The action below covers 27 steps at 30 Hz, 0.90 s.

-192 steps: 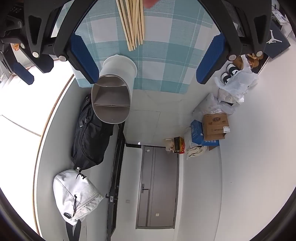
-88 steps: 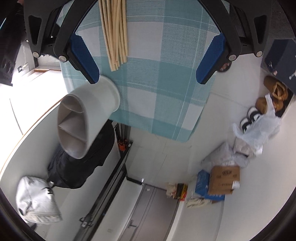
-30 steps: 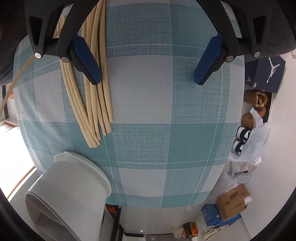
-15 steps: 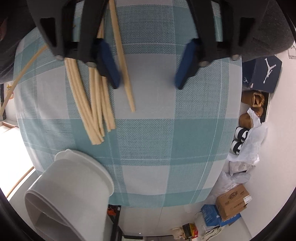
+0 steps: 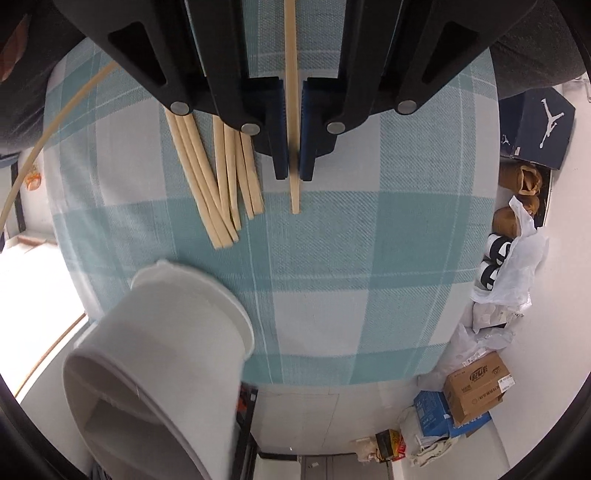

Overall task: Organize utensils
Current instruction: 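Lower the left gripper and close on a single chopstick, then lift chopsticks into the holder with both grippers and open them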

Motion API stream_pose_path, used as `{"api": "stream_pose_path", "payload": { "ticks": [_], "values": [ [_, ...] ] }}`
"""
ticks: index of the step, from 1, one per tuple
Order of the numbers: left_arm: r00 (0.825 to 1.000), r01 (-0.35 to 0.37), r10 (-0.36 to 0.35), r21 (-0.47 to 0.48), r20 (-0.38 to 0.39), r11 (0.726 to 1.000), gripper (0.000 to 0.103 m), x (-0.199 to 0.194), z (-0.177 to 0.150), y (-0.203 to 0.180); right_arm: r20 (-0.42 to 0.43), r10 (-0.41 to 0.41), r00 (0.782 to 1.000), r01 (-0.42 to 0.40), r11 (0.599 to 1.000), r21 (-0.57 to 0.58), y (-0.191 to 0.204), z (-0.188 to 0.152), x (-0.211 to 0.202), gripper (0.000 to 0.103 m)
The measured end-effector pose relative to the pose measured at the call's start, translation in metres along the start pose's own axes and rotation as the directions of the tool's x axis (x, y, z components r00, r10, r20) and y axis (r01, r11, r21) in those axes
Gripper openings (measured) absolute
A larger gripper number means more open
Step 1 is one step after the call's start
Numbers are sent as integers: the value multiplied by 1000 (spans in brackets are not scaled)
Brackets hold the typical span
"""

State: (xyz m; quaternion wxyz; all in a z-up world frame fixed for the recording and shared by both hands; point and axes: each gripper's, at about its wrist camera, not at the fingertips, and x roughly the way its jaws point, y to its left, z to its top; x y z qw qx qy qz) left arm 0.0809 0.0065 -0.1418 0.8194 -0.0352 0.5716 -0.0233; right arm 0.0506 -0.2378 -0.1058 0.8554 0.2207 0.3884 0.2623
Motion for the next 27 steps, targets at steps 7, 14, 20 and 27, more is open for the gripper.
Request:
{"api": "stream_pose_path", "payload": {
  "ticks": [7,14,20,27],
  "values": [
    [974,70,-65,-16,216,997,2,-56,1,-3,50,-17,999,19,999,-46,16,0,-14,5],
    [925,141,-147,42,351,989,2,-90,4,-16,136,-17,991,37,988,-149,54,0,-33,4],
    [907,188,-204,79,369,979,2,-99,10,-6,182,-28,983,66,977,-203,79,3,-41,4],
    [883,222,-253,124,396,967,2,-132,19,-11,220,-36,975,91,965,-246,102,27,-49,4]
  ]
}}
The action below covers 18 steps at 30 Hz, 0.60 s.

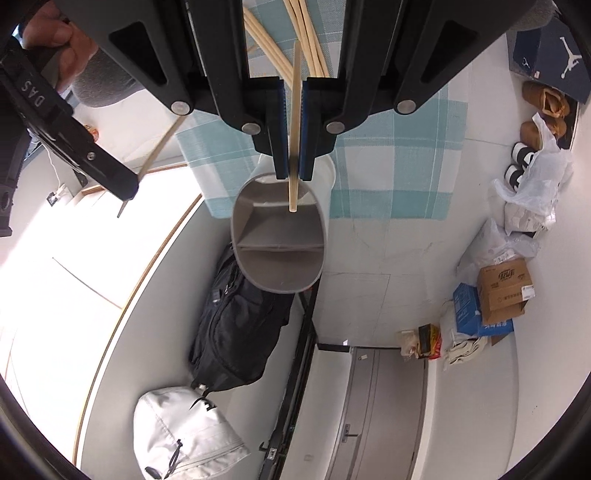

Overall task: Organize utensils
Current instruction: 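Lift chopsticks into the holder with both grippers and open them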

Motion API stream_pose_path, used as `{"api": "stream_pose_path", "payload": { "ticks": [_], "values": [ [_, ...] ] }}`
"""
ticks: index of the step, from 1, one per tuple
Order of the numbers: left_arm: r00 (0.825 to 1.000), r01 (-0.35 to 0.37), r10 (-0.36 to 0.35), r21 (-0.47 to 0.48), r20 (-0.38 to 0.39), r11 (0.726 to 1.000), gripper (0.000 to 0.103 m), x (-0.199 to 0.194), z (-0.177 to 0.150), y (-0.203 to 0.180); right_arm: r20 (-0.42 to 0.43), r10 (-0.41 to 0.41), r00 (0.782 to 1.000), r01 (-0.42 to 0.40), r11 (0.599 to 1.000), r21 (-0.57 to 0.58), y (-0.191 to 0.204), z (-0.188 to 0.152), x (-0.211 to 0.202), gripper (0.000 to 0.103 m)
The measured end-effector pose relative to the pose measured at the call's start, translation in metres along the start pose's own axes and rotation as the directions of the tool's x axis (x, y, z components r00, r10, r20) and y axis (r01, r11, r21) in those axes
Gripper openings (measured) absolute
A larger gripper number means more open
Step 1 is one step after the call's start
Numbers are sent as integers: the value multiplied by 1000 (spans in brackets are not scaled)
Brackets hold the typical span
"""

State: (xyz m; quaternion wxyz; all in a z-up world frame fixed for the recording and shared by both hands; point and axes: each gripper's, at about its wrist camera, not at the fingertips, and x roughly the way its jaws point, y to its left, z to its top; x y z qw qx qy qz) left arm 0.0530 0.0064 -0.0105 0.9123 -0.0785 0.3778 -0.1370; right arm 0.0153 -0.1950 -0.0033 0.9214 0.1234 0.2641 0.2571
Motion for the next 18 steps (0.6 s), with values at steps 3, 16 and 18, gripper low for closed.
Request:
{"api": "stream_pose_path", "payload": {
  "ticks": [3,16,18],
  "values": [
    [1000,22,-22,-8,20,1000,2,-9,15,-3,15,-4,1000,4,1000,-14,5,13,-3,4],
    [978,31,-25,-23,209,999,2,-22,110,-7,133,-10,991,20,997,-78,2,129,10,4],
    [974,25,-19,-25,228,999,2,-17,123,-8,148,-13,989,25,997,-75,-1,142,19,4]
  ]
}}
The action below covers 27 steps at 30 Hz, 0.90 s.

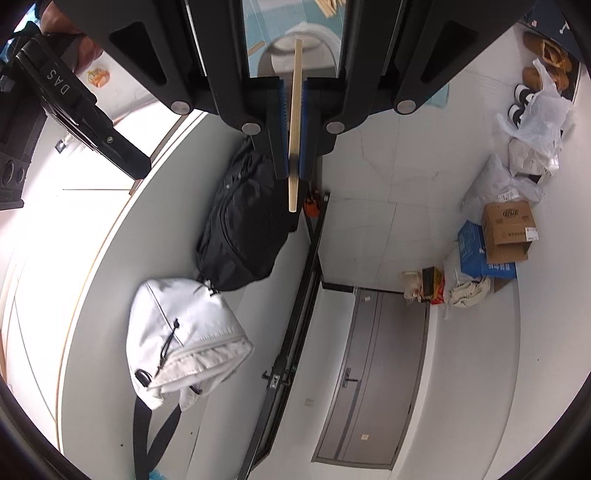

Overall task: Organize utensils
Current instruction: 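Lift chopsticks into the holder with both grippers and open them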

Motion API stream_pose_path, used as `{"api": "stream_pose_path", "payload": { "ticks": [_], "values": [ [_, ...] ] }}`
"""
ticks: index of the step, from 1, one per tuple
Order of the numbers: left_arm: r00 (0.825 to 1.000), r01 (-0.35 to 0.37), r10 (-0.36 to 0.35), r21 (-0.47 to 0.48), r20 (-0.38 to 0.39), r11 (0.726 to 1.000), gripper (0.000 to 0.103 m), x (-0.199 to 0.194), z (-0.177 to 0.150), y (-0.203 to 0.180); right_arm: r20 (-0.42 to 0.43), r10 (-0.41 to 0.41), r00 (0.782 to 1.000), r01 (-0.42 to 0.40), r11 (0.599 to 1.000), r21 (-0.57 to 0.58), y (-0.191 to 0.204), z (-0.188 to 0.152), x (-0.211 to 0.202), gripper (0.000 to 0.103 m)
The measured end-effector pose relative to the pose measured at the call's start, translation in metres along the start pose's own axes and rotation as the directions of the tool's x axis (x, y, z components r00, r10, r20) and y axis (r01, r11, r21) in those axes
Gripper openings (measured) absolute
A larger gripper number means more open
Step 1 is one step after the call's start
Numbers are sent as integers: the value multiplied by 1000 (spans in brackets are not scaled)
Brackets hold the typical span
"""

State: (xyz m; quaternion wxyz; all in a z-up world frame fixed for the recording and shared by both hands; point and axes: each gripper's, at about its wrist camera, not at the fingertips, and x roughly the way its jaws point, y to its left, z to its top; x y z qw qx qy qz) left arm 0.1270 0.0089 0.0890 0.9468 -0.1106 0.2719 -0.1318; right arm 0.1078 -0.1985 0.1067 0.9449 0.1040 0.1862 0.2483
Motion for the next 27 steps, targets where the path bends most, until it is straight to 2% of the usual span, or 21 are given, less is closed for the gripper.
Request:
{"api": "stream_pose_path", "payload": {
  "ticks": [6,13,18,22,25,27],
  "values": [
    [999,-22,22,-18,38,1000,2,19,11,8,20,-30,999,30,1000,-5,-8,12,35,4],
    [999,-23,25,-39,44,999,1,42,10,19,1,-62,998,62,996,-70,-10,3,72,4],
    [1000,-17,18,-34,15,999,2,61,-4,25,-32,-55,998,52,995,-84,-15,-8,89,4],
    [999,19,-19,-22,-25,1000,2,71,-15,28,-75,-47,996,39,993,-112,-15,-22,104,4],
    [994,63,-66,-43,-83,997,2,81,-16,34,-132,-3,991,-13,993,-116,-14,-33,113,5],
    [987,85,-95,-76,-131,993,4,84,-15,40,-161,55,986,-70,994,-89,-14,-40,114,8]
  ]
}}
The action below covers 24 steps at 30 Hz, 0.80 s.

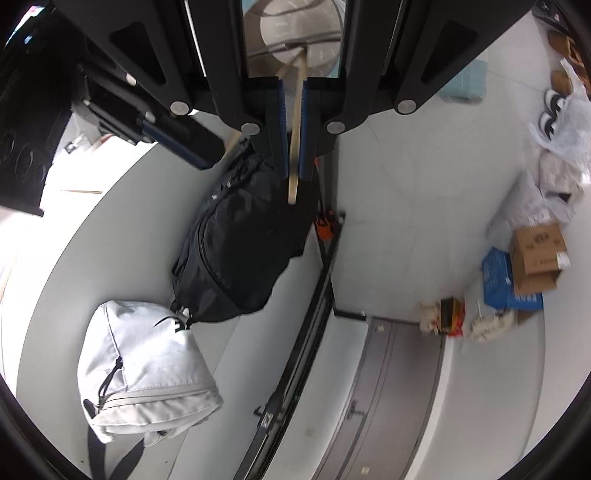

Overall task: Organize utensils
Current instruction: 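Lift chopsticks into the holder with both grippers and open them, then withdraw both grippers from the holder back over the chopstick pile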

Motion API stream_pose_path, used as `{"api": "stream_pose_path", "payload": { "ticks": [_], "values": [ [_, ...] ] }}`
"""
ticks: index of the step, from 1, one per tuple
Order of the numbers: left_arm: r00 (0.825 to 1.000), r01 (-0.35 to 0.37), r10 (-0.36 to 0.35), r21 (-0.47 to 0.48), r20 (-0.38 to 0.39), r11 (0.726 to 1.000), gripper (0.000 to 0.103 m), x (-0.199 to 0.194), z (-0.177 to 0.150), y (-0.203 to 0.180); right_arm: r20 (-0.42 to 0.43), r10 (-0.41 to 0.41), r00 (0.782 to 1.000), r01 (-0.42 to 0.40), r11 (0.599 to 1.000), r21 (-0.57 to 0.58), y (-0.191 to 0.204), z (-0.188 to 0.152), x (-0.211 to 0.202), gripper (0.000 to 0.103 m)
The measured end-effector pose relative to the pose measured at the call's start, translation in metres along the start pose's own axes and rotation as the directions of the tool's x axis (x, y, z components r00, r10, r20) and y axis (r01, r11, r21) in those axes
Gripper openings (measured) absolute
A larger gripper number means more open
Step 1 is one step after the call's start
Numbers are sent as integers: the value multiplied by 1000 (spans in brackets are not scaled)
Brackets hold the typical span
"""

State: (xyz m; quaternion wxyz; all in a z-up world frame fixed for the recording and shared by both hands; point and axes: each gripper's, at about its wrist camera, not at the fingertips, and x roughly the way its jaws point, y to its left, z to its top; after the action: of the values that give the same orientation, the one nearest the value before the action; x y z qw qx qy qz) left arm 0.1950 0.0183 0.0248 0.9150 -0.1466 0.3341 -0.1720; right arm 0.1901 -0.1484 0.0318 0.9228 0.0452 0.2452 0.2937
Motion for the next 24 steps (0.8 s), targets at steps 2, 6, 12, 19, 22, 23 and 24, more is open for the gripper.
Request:
{"api": "stream_pose_path", "payload": {
  "ticks": [2,6,12,19,22,23,24],
  "values": [
    [1000,3,-3,-22,-4,1000,22,-4,2,4,-3,24,1000,-24,1000,19,-1,-4,-3,21],
    [998,-20,22,-39,60,999,57,-27,4,8,54,18,998,-22,996,87,-7,-10,-29,47],
    [995,-77,80,-35,68,996,57,-54,2,2,85,-37,996,24,990,141,-10,-13,-64,55],
    [985,-147,148,-22,92,989,63,-78,-6,-11,114,-70,991,54,989,135,-2,-16,-97,68],
    [980,-163,163,-11,113,987,73,-94,-14,-22,120,-71,990,56,990,130,7,-20,-110,71],
    [979,-168,167,-6,120,986,73,-99,-17,-25,123,-74,990,58,990,125,10,-22,-115,73],
    [977,-173,172,-1,125,985,73,-104,-20,-28,127,-74,989,59,991,120,13,-24,-120,74]
  ]
}}
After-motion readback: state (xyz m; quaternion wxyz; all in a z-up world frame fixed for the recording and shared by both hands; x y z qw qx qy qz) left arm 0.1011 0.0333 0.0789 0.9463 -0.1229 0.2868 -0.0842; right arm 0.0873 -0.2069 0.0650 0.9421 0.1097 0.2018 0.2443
